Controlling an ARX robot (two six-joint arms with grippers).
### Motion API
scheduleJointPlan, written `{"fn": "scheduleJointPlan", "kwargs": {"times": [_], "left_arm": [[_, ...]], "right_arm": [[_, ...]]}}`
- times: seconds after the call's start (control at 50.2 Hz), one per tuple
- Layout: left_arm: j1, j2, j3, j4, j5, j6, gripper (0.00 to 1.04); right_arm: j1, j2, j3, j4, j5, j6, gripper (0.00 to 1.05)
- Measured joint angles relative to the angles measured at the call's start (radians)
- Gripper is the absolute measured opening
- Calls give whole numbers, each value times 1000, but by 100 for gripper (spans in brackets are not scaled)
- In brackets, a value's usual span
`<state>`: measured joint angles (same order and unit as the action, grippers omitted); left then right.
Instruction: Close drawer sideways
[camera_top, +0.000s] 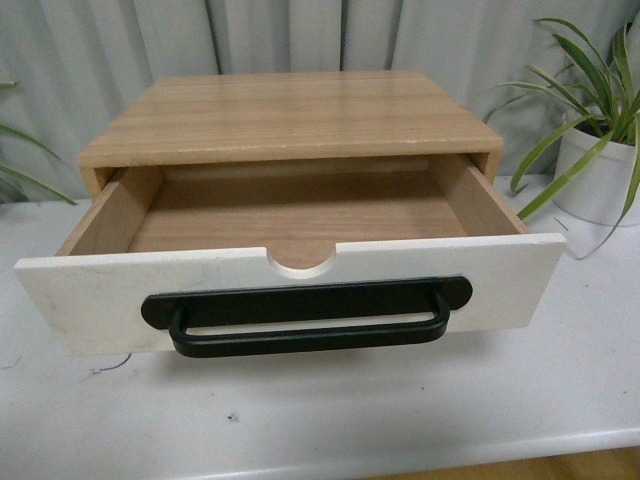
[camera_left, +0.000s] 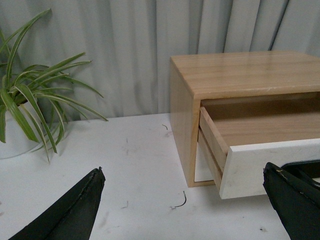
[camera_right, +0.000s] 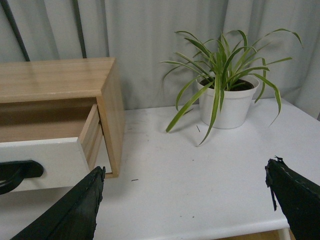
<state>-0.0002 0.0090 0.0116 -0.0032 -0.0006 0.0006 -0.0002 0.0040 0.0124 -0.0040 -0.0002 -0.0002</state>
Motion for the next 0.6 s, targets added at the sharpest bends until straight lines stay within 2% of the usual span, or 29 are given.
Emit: {"fn": "scheduleJointPlan", "kwargs": {"times": [0.598], "left_arm": [[0,0,0,0,0,0,98]], "right_arm": [[0,0,0,0,0,0,98]]}}
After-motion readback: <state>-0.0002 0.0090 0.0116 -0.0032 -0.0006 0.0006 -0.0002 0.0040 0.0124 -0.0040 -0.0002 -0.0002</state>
